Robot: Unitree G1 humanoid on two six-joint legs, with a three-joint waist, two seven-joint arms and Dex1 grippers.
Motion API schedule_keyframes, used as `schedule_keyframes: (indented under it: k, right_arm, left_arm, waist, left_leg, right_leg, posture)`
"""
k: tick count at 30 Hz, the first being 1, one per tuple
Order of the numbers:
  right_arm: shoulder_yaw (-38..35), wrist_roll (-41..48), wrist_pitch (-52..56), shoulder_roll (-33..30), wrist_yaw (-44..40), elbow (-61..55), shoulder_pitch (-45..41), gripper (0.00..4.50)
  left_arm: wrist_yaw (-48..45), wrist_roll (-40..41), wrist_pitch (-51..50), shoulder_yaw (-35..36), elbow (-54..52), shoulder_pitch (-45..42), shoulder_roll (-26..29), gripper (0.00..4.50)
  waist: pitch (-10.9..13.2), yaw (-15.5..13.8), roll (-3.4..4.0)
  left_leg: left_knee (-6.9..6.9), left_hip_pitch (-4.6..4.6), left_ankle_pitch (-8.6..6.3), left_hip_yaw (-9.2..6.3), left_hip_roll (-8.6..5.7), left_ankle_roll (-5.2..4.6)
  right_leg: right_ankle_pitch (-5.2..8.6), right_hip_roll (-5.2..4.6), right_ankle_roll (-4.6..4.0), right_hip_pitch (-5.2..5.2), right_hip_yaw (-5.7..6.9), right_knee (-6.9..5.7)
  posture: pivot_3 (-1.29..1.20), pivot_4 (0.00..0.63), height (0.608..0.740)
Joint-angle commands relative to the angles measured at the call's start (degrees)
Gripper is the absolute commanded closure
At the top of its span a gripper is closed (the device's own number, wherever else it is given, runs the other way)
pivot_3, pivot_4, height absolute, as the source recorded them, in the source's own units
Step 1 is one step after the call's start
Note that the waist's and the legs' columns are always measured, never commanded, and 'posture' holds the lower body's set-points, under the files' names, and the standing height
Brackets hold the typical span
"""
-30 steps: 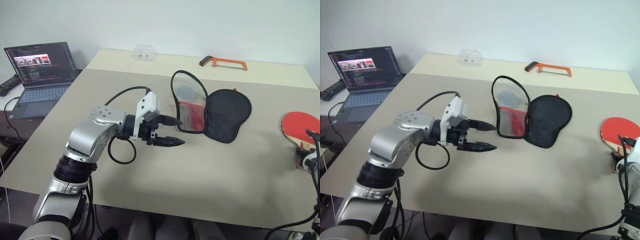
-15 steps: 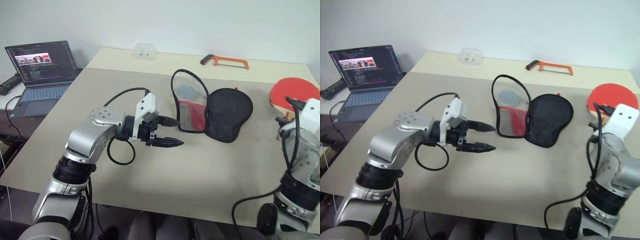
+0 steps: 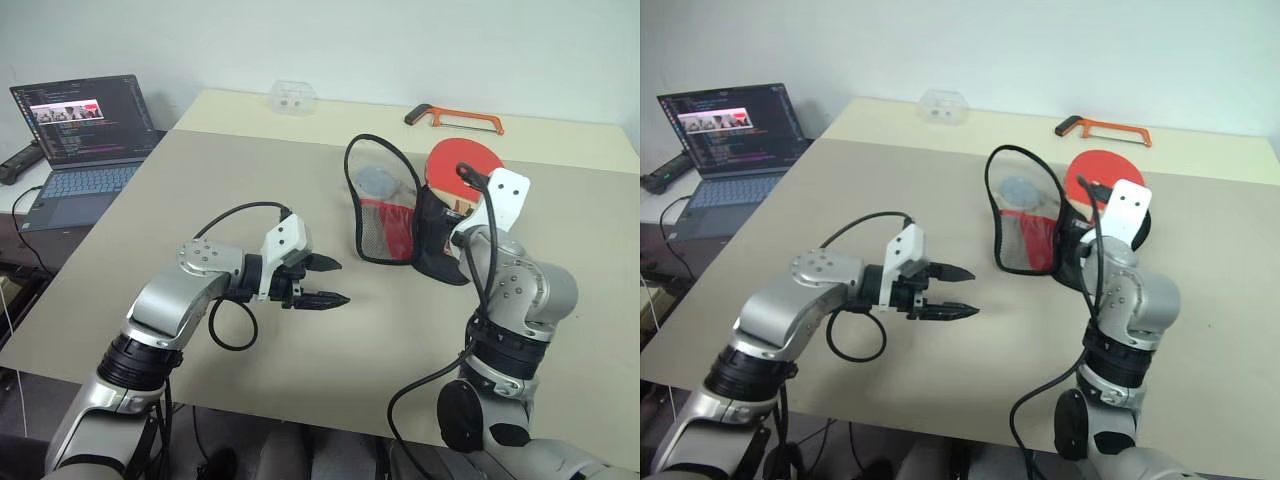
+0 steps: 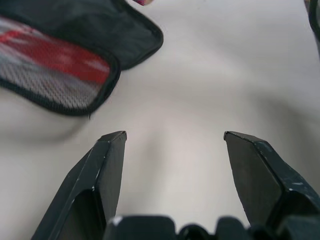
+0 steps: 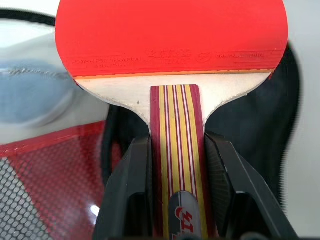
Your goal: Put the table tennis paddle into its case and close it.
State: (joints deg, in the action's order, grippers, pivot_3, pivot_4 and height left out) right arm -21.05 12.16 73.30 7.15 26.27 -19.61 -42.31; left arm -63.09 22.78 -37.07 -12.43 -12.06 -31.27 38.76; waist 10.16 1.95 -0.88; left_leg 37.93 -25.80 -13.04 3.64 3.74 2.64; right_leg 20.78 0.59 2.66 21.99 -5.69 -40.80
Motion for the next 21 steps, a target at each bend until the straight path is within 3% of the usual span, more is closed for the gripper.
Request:
schedule_keyframes:
  k: [1,21]
  right_arm:
    - [0.86,-0.78,-3.88,4.06,1.01,0.75,-2.62,3.42]
    - [0.07,2.64,-9.33,7.35,3.77,8.25,-1.89,3.42]
  left_arm:
    - [1.15,-0.33,0.17,1.09,-3.34,0.44,0.81,1.1]
    - [2.29,-0.14,-0.23,0.9,-3.81,0.72,2.1,1.1]
  waist:
    - [0.0,0.03,0.0]
    - [0.0,1.3,0.0]
  left_leg:
    - [0.0,-0.03,0.03,0.01,-0.02,0.0]
    - [-0.02,-0.03,0.23,-0.03,-0.04,0.07]
  right_leg:
    - [0.01,0.0,-0.02,0.04,0.0,-0.02]
    - [0.03,0.1,-0.07,0.11,0.01,-0.23]
  posture:
    - [0.0,0.15,0.74]
    - [0.0,0.15,0.74]
